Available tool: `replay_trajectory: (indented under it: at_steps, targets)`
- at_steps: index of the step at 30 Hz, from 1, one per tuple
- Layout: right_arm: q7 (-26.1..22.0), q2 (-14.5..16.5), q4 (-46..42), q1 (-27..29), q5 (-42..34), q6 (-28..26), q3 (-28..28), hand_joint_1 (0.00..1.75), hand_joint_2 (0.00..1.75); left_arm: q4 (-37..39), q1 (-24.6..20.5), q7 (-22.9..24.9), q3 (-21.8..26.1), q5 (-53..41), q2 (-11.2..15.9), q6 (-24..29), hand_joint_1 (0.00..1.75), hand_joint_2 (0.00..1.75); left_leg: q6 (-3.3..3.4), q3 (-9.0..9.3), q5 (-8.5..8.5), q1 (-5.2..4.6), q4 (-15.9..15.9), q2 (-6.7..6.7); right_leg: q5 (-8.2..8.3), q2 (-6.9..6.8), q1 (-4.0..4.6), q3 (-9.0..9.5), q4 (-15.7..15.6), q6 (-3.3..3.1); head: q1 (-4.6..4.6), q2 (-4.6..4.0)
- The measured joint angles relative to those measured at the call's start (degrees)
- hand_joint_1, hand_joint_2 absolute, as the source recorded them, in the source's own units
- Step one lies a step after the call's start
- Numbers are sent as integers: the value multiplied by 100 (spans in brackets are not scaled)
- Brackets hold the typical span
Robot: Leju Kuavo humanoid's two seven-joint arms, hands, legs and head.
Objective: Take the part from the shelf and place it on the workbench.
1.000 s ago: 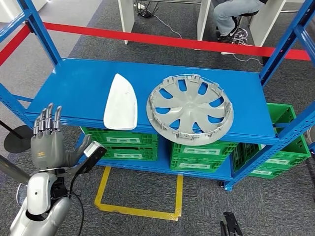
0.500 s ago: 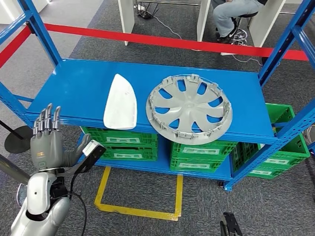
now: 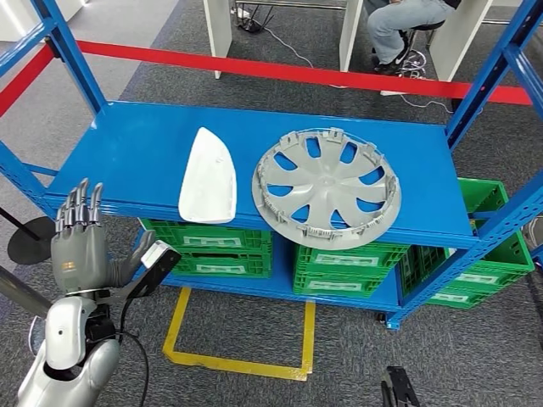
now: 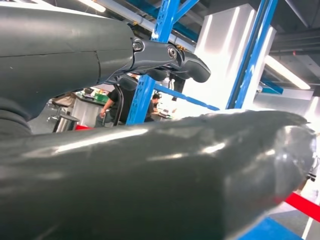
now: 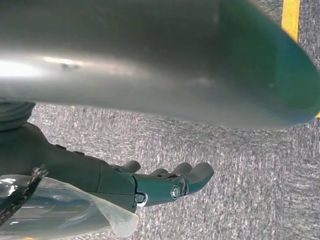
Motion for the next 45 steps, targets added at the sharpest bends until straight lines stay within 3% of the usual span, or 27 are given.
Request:
replay_trajectory:
  at_steps: [6, 10, 11, 13, 15, 16, 17, 18, 20, 21, 25, 27, 29, 30, 31, 32, 34, 35, 36, 38, 45]
  targets:
    - [0, 0, 0, -1, -11, 1, -2, 0, 0, 0, 0, 15, 50, 0, 0, -36, 0, 0, 52, -5, -18, -37, 16, 0, 7, 0, -37, 2, -6, 43, -2, 0]
    - [-5, 0, -2, -7, -10, -4, -2, 0, 0, -10, -3, 21, 91, -8, -5, -39, 0, 0, 156, 75, 34, -14, -117, 9, -67, 2, -34, -20, 47, 108, 6, 0]
    - [-9, 0, -2, -12, -10, -5, -2, 0, 0, -14, -6, 24, 94, -10, -8, -43, 0, 0, 181, 106, 53, 4, -167, 14, -181, 4, -27, -115, 237, 111, 14, 0]
    - [-15, -1, -2, -14, -9, -8, -2, 0, 0, -15, 1, 29, 95, -10, -14, -52, 0, 0, 203, 123, 58, 7, -191, 18, -495, 7, -22, -485, 935, 100, 22, 0]
    - [-14, -1, -1, 2, -9, -8, -2, 0, 0, -15, 24, 32, 96, -9, -23, -57, 0, 0, 210, 124, 48, -1, -189, 14, -615, 6, -22, -820, 1486, 97, 23, 0]
    - [-14, -1, 0, 10, -9, -8, -2, 0, 0, -15, 31, 32, 96, -9, -28, -57, 0, 0, 205, 129, 41, -2, -186, 8, -514, 5, -22, -854, 1476, 95, 23, 0]
    - [-14, -3, -1, 12, -8, -8, -2, 0, 0, -15, 34, 33, 96, -9, -34, -57, 0, 0, 193, 137, 30, 0, -179, 2, -317, 4, -23, -776, 1244, 89, 25, 0]
    - [-14, -7, -1, 9, -8, -9, -2, 0, 0, -15, 35, 33, 96, -9, -39, -58, 0, 0, 170, 148, 13, 4, -166, -4, -89, 3, -25, -620, 864, 81, 25, 0]
    - [-17, -13, -2, -4, -7, -9, -2, 0, 0, -16, 32, 37, 97, -9, -44, -73, 0, 0, 106, 144, -23, -10, -121, -12, 161, 12, -16, -312, 228, 53, 25, 0]
    - [-19, -13, -2, -5, -7, -9, -2, 0, 0, -16, 31, 40, 98, -9, -45, -84, 0, 0, 76, 134, -32, -16, -101, -14, 182, 19, -8, -237, 87, 34, 25, 0]
    - [-26, -11, -2, 11, -5, -7, -2, 0, 0, -19, 29, 48, 100, -12, -48, -119, 0, 0, -31, 98, -107, 2, -2, -11, 172, 25, -4, -199, 54, -82, 13, 0]
    - [-29, -11, -2, 4, -5, -7, -3, 0, 0, -21, 25, 51, 102, -13, -49, -127, 0, 0, -107, -106, -385, 28, 474, 2, 168, 14, -25, -172, 42, -143, -4, 0]
    - [-31, -13, -2, 6, -5, -8, -6, 0, 0, -20, 37, 51, 102, -13, -49, -131, 0, 0, -156, -475, -711, 61, 1249, 8, 150, 5, -23, -156, 42, -173, -11, 0]
    - [-31, -13, -2, 10, -5, -9, -8, 0, 0, -20, 46, 52, 102, -13, -49, -133, 0, 0, -168, -607, -761, 73, 1502, 9, 142, 3, -22, -147, 43, -178, -13, 0]
    - [-31, -13, -2, 12, -5, -7, -9, 0, 0, -20, 51, 52, 102, -13, -49, -136, 0, 0, -172, -646, -697, 81, 1551, 11, 134, 3, -22, -133, 43, -178, -13, 0]
    - [-31, -13, -2, 13, -5, -5, -11, 0, 0, -20, 53, 53, 102, -13, -48, -138, 0, 0, -166, -571, -521, 86, 1363, 13, 122, 5, -24, -112, 44, -173, -14, 0]
    - [-31, -13, -2, 9, -5, -2, -13, 0, 0, -20, 46, 53, 102, -14, -49, -143, 0, 0, -129, -226, -94, 84, 609, 19, 90, 9, -23, -66, 42, -145, -12, 0]
    - [-31, -13, -2, 5, -5, -2, -14, 0, 0, -21, 39, 53, 102, -15, -50, -148, 0, 0, -105, -74, 23, 74, 269, 23, 75, 12, -15, -60, 45, -121, -13, 1]
    - [-31, -13, -3, 1, -5, -2, -15, 0, 0, -21, 36, 53, 101, -15, -52, -152, 0, 0, -100, 13, 68, 70, 56, 26, 61, 10, 0, -70, 58, -107, -8, 1]
    - [-31, -13, -4, 0, -5, -3, -17, 0, 0, -22, 40, 55, 99, -16, -59, -157, 0, 0, -110, 39, 38, 61, -67, 23, 52, 5, 21, -98, 71, -104, -4, 0]
    - [-31, -13, -2, 1, -7, -3, -17, 0, 0, -22, 46, 66, 99, -18, -73, -157, 0, 0, -65, 33, 19, 41, -69, 15, 83, -1, 4, -54, -21, -67, -3, 0]
